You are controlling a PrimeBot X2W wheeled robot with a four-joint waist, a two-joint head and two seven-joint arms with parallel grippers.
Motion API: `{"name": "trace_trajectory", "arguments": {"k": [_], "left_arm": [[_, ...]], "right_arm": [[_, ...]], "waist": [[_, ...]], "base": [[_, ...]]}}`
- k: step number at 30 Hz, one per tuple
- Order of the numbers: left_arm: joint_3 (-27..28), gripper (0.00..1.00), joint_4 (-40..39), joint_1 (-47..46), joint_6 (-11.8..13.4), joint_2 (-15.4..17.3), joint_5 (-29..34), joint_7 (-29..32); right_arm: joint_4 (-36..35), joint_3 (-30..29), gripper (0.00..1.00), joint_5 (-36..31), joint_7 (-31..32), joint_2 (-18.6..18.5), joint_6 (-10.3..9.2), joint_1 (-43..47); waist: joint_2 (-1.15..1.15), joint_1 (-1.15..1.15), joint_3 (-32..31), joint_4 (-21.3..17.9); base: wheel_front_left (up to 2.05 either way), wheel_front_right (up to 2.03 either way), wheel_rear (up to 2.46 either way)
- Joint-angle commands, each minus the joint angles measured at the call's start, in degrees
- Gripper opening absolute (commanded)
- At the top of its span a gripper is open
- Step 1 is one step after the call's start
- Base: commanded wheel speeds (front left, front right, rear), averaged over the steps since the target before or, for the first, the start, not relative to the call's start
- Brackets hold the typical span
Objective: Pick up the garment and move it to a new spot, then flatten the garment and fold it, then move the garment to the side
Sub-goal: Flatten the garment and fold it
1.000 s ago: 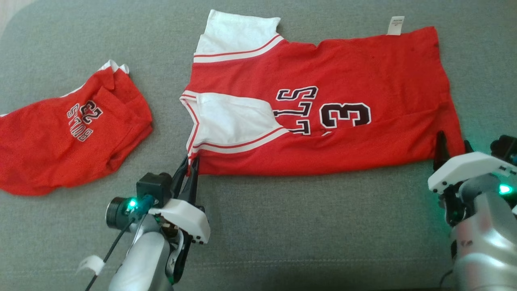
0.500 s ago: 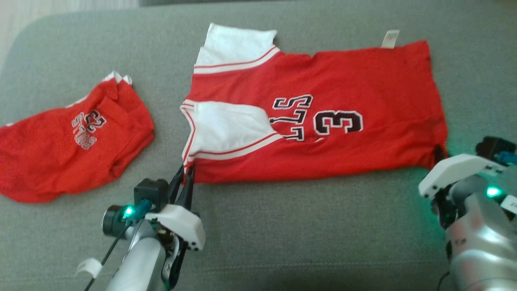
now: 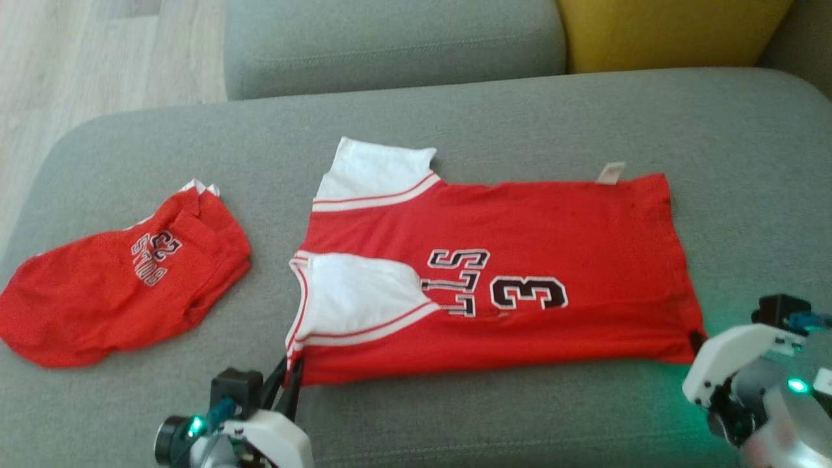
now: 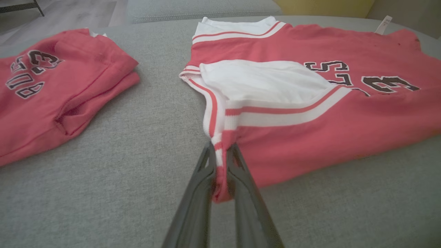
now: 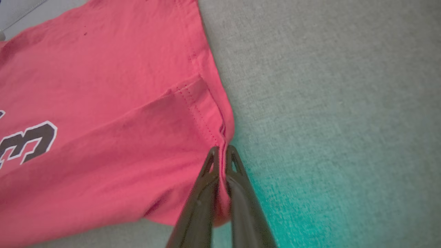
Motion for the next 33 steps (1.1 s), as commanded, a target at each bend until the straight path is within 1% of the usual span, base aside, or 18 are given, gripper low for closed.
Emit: {"name": "trace_trajectory", "arguments": {"k": [1,7,8,9,10,11,12,13,14,19,22,25,28,30,33], "left_arm": [[1.7,0.00,-2.3,-1.0,0.1,1.5,-0.3,0.0],[0.8,0.00,-4.6,2.0,0.4,1.8,-0.6,1.5],[0.6,0.00,-4.8,2.3,0.4,1.8,-0.6,1.9],[0.4,0.00,-5.0,2.5,0.5,1.7,-0.6,2.1],[0.2,0.08,-5.4,2.7,0.5,1.6,-0.7,2.2],[0.2,0.31,-5.9,2.7,0.5,1.4,-0.9,2.1],[0.4,0.48,-6.6,2.6,0.7,1.2,-1.3,1.7],[0.8,0.89,-7.3,2.5,0.9,1.0,-1.6,1.3],[1.2,1.00,-8.1,2.4,1.2,0.8,-1.9,0.8],[3.8,1.00,-14.4,1.3,1.9,-0.5,-4.0,-1.1],[5.4,1.00,-19.7,0.7,2.1,-1.2,-4.2,-1.3],[6.7,1.00,-25.0,1.0,2.0,-1.9,-4.0,-1.4],[8.0,1.00,-29.3,1.7,2.0,-2.4,-4.0,-1.4],[8.6,1.00,-31.9,2.1,2.2,-2.6,-2.8,-1.4],[9.1,1.00,-34.0,2.7,2.5,-2.7,-1.8,-1.4]], "right_arm": [[-3.3,2.0,0.00,1.2,0.9,-1.7,-0.04,0.5],[-10.8,3.0,0.00,4.3,4.4,-3.1,-0.04,5.9],[-11.9,2.7,0.35,4.5,4.6,-3.1,-0.04,6.6],[-13.0,2.3,1.00,4.5,4.5,-3.0,-0.04,7.2],[-14.1,1.6,1.00,4.6,4.3,-2.7,-0.04,7.7],[-15.2,1.0,1.00,4.9,4.0,-2.2,-0.04,8.1],[-16.5,0.6,1.00,5.4,3.7,-1.6,-0.04,8.5],[-17.9,0.3,1.00,5.9,3.0,-1.0,-0.04,8.8],[-19.4,0.3,1.00,6.2,1.9,-0.7,-0.04,9.2],[-28.3,1.1,1.00,8.2,-6.1,0.7,-0.04,11.3],[-34.1,2.5,1.00,7.8,-11.8,1.0,-0.04,12.5],[-39.1,4.3,1.00,5.0,-17.8,1.2,-0.04,13.6],[-42.6,5.9,1.00,2.4,-22.6,2.7,-0.04,14.7],[-44.3,7.0,1.00,1.1,-24.6,3.8,-0.04,15.4],[-45.8,8.4,1.00,-0.4,-25.9,4.7,-0.04,16.1]], "waist": [[0.00,0.00,-0.7,-0.5],[0.00,0.00,-1.1,-1.0],[0.00,0.00,-1.1,-1.0],[0.00,0.00,-1.0,-1.0],[0.00,0.00,-1.0,-1.0],[0.00,0.00,-0.9,-1.0],[0.00,0.00,-0.8,-0.9],[0.00,0.00,-0.7,-0.8],[0.00,0.00,-0.6,-0.7],[0.00,0.00,-0.4,-0.2],[0.00,0.00,-0.3,-0.2],[0.00,0.00,0.0,-0.3],[0.00,0.00,0.1,-0.9],[0.00,0.00,0.2,-1.2],[0.00,0.00,0.5,-1.6]], "base": [[0.00,0.00,0.00],[0.00,0.00,0.00],[0.00,0.00,0.00],[0.00,0.00,0.00],[0.00,0.00,0.00],[0.00,0.00,0.00],[0.00,0.00,0.00],[0.00,0.00,0.00],[0.00,0.00,0.00],[0.00,0.00,0.00],[0.00,0.00,0.00],[0.00,0.00,0.00],[0.00,0.00,0.00],[0.00,0.00,0.00],[0.00,0.00,0.00]]}}
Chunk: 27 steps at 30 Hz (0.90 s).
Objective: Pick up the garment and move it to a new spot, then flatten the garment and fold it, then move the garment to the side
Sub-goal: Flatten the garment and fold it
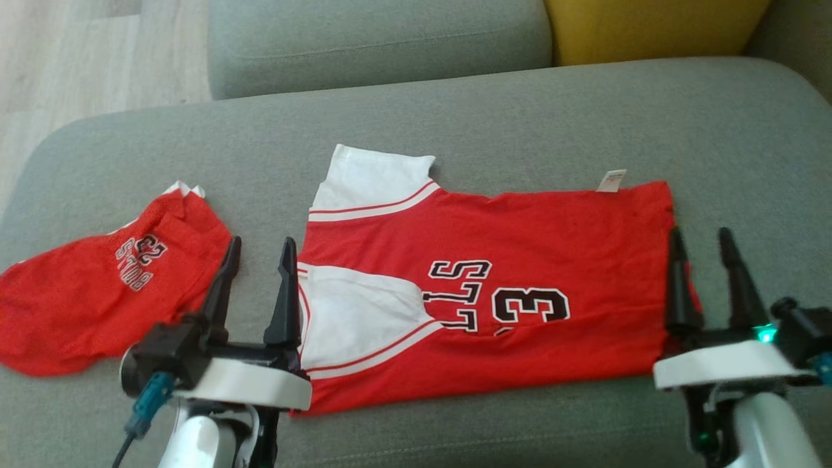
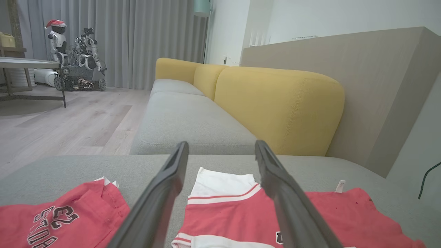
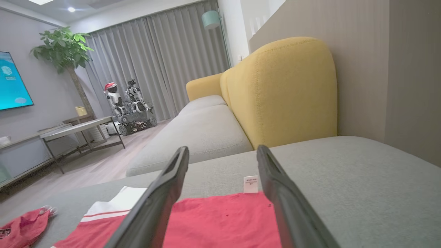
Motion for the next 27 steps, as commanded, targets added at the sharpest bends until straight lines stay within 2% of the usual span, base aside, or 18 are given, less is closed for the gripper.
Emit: {"name": "trace_trajectory", "arguments": {"k": [1,9,14,17,20,21,23,24,27], "left_arm": [[2.2,1.00,-2.2,-1.2,0.4,-0.1,0.5,-0.6],[0.6,1.00,-1.3,0.1,2.9,-0.2,-0.8,-0.6],[1.4,1.00,3.4,-2.9,2.6,-0.1,2.1,-0.6],[1.9,1.00,7.7,-7.3,1.8,1.5,3.9,-0.6],[1.3,1.00,13.1,-13.4,-0.8,4.3,4.7,2.9],[1.3,1.00,15.5,-18.1,-2.1,6.5,5.1,6.5],[1.4,1.00,16.5,-20.4,-2.9,7.5,5.2,8.1],[1.5,1.00,18.6,-24.8,-4.8,9.6,5.0,11.9],[1.2,1.00,22.0,-31.0,-7.5,13.3,4.5,17.5]], "right_arm": [[-2.3,1.6,1.00,-0.2,-0.8,-0.1,-0.04,-1.0],[-2.6,4.3,1.00,-2.5,-1.9,1.1,-0.04,-0.1],[-2.6,5.1,1.00,-3.0,-1.9,1.4,-0.04,-1.9],[-2.1,6.2,1.00,-3.5,-1.8,1.4,-0.04,-3.9],[-1.4,7.7,1.00,-3.8,-1.6,1.5,-0.04,-6.5],[-0.9,8.5,1.00,-3.3,-1.6,1.5,-0.04,-8.1],[-0.7,8.8,1.00,-2.9,-1.7,1.5,-0.04,-8.8],[-0.4,9.6,1.00,-2.1,-1.7,1.5,-0.04,-10.1],[0.1,11.5,1.00,-1.0,-1.8,1.5,-0.04,-12.1]], "waist": [[0.00,0.00,0.1,-0.2],[0.00,0.00,0.8,-1.6],[0.00,0.00,3.4,-3.7],[0.00,0.00,6.1,-5.6],[0.00,0.00,9.0,-7.9],[0.00,0.00,10.8,-9.3],[0.00,0.00,11.5,-10.0],[0.00,0.00,13.1,-11.3],[0.00,0.00,15.1,-13.6]], "base": [[0.00,0.00,0.00],[0.00,0.00,0.00],[0.00,0.00,0.00],[0.00,0.00,0.00],[0.00,0.00,0.00],[0.00,0.00,0.00],[0.00,0.00,0.00],[0.00,0.00,0.00],[0.00,0.00,0.00]]}}
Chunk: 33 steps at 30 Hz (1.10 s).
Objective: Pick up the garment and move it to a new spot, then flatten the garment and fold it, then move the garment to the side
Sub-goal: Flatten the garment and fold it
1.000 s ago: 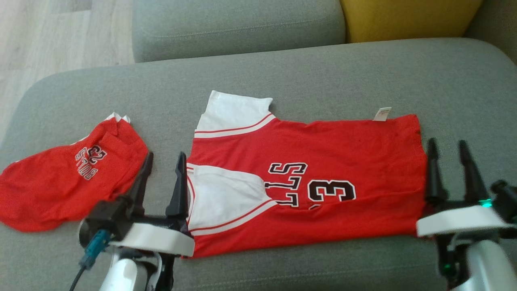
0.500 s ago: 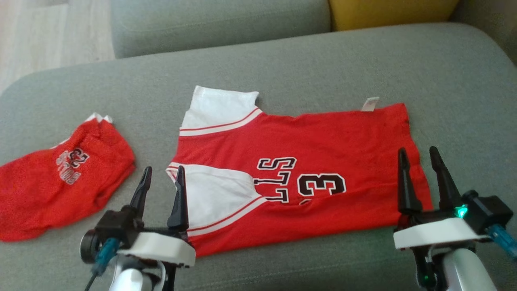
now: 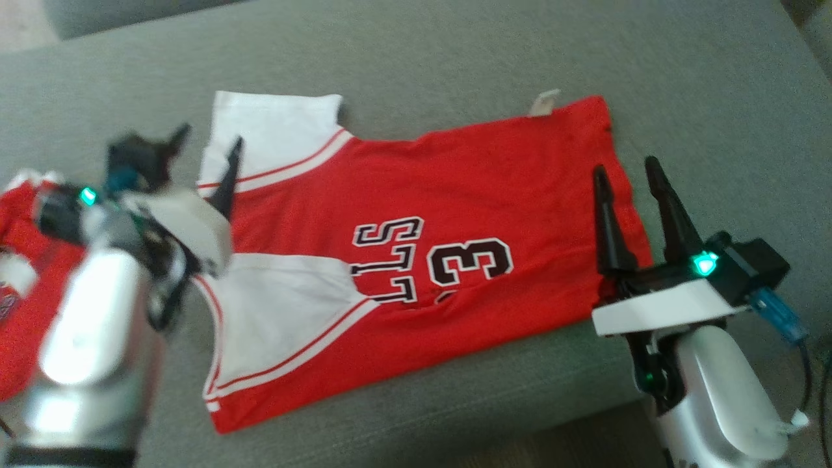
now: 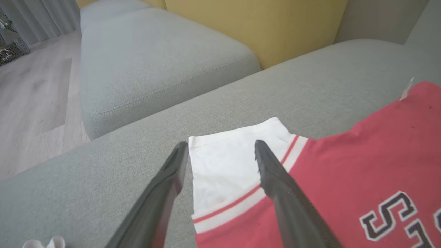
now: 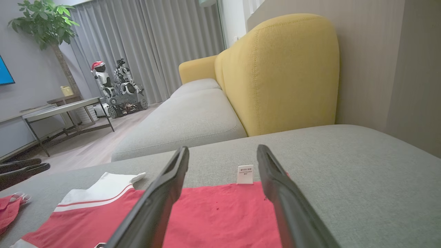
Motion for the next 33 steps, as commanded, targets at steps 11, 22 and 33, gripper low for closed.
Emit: {"name": "trace_trajectory", "arguments": {"k": [11,22,33], "left_arm": [[-5.5,1.00,11.3,-21.6,-3.1,14.5,-9.1,20.2],[-11.8,1.00,18.3,-27.9,-3.1,20.0,-12.0,22.8],[-17.0,1.00,22.1,-31.2,-3.1,19.8,-15.7,21.5]], "right_arm": [[-1.0,8.3,1.00,4.3,-0.8,0.1,-0.04,-8.1],[-3.2,9.0,1.00,5.8,-0.8,0.1,-0.04,-8.9],[-4.3,7.9,1.00,5.6,-0.8,0.1,-0.04,-9.1]], "waist": [[0.00,-0.01,8.2,-9.2],[0.00,-0.01,10.5,-11.8],[0.00,-0.01,12.4,-12.0]], "base": [[0.00,0.00,0.00],[0.00,0.00,0.00],[0.00,0.00,0.00]]}}
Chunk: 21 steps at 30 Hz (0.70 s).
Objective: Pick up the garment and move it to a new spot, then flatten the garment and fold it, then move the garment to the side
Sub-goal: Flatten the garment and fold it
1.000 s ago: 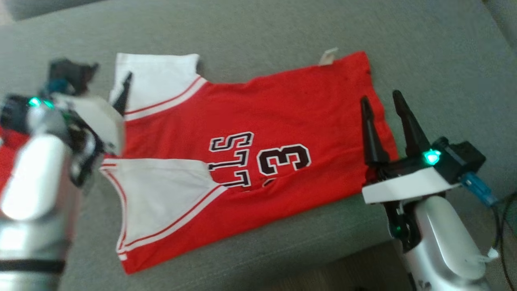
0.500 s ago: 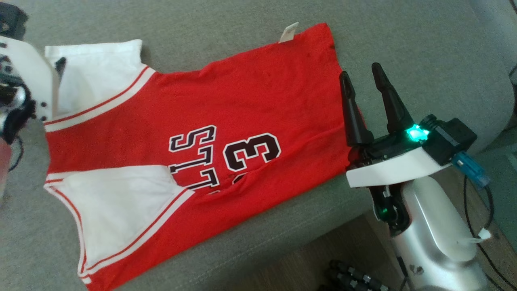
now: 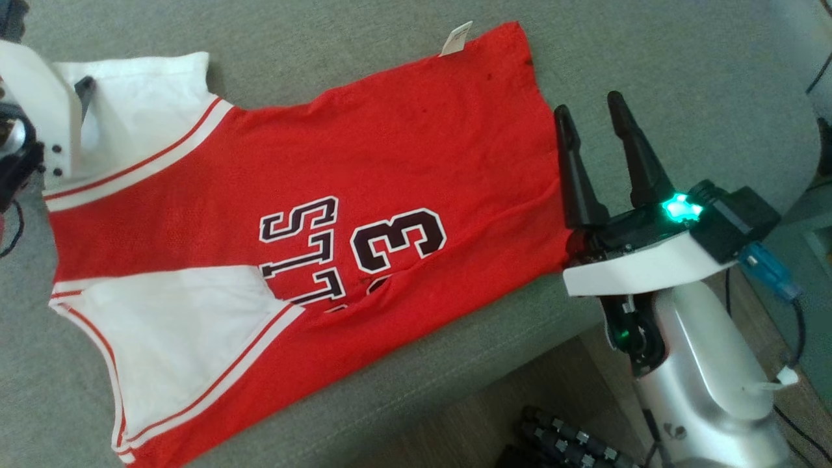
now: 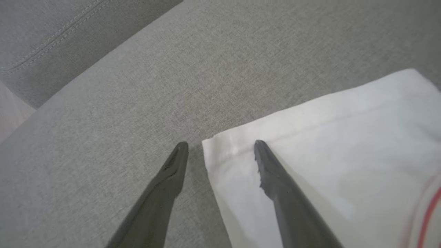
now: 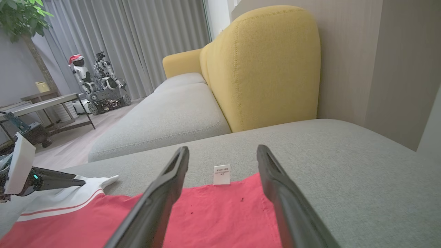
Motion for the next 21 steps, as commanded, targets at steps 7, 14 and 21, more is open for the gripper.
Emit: {"name": "trace_trajectory", "arguments": {"k": [7,14,21], "left_arm": [[-1.7,0.00,-2.9,-4.3,0.1,1.2,-6.0,-1.0],[-2.4,0.00,-8.6,-5.1,0.1,-0.5,-7.8,-10.2],[-1.8,0.00,-17.4,-0.9,1.3,-1.6,-8.7,-16.2]], "right_arm": [[0.3,-1.7,1.00,-3.2,-0.4,0.1,-0.04,-4.0],[6.6,-5.8,1.00,-6.5,7.1,-1.9,-0.04,-11.6],[16.9,-7.1,1.00,-2.3,16.6,-9.2,-0.04,-18.1]], "waist": [[0.00,0.00,0.8,2.7],[0.00,0.00,1.0,8.2],[0.00,0.00,1.5,14.1]], "base": [[0.00,0.00,0.00],[0.00,0.00,0.00],[0.00,0.00,0.00]]}}
